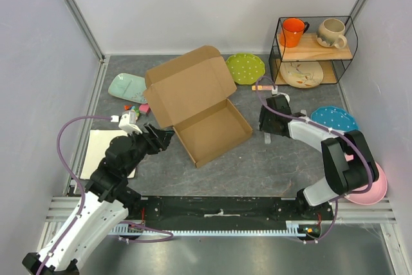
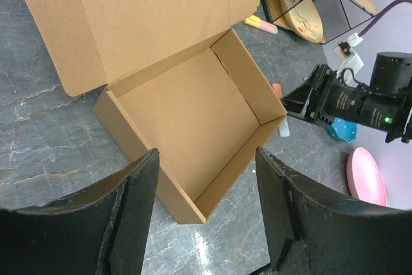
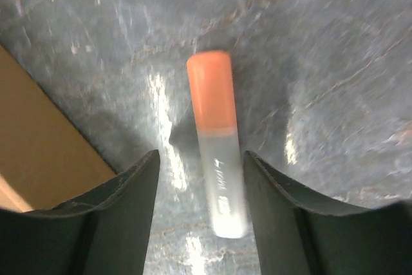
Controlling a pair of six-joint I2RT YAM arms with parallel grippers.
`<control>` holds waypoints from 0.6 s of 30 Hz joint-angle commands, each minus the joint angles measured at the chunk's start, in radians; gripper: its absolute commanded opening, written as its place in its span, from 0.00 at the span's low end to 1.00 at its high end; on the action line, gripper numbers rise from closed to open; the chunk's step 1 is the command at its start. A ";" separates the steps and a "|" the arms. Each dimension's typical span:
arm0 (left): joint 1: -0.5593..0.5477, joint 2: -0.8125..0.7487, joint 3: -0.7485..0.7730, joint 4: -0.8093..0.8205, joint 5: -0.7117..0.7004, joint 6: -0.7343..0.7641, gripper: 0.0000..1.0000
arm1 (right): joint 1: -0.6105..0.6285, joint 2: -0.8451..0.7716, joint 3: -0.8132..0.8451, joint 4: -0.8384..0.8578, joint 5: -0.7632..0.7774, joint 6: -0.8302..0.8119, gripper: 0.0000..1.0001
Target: Fold the paper box
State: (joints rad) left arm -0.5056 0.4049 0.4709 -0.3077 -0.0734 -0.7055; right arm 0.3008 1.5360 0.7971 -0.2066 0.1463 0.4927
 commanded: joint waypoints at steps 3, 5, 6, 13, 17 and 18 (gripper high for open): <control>0.004 0.008 -0.003 0.030 0.030 -0.014 0.68 | 0.040 0.018 -0.052 -0.022 0.031 0.035 0.52; 0.004 0.006 0.002 0.025 0.032 -0.012 0.67 | 0.044 0.041 -0.052 -0.028 0.048 0.032 0.42; 0.004 0.002 0.005 0.021 0.032 -0.012 0.67 | 0.047 0.044 -0.052 -0.031 0.070 0.030 0.38; 0.004 -0.021 0.034 -0.022 0.000 0.000 0.67 | 0.081 -0.169 -0.041 -0.065 0.191 0.029 0.13; 0.004 -0.029 0.070 -0.047 -0.046 0.029 0.67 | 0.228 -0.327 0.124 -0.141 0.257 0.007 0.09; 0.004 -0.028 0.077 -0.050 -0.055 0.035 0.68 | 0.254 -0.327 0.157 -0.149 0.250 0.007 0.09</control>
State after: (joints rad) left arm -0.5056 0.3870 0.4831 -0.3408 -0.0830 -0.7052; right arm 0.4416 1.3045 0.7856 -0.3378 0.3195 0.5140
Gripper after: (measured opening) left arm 0.676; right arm 0.251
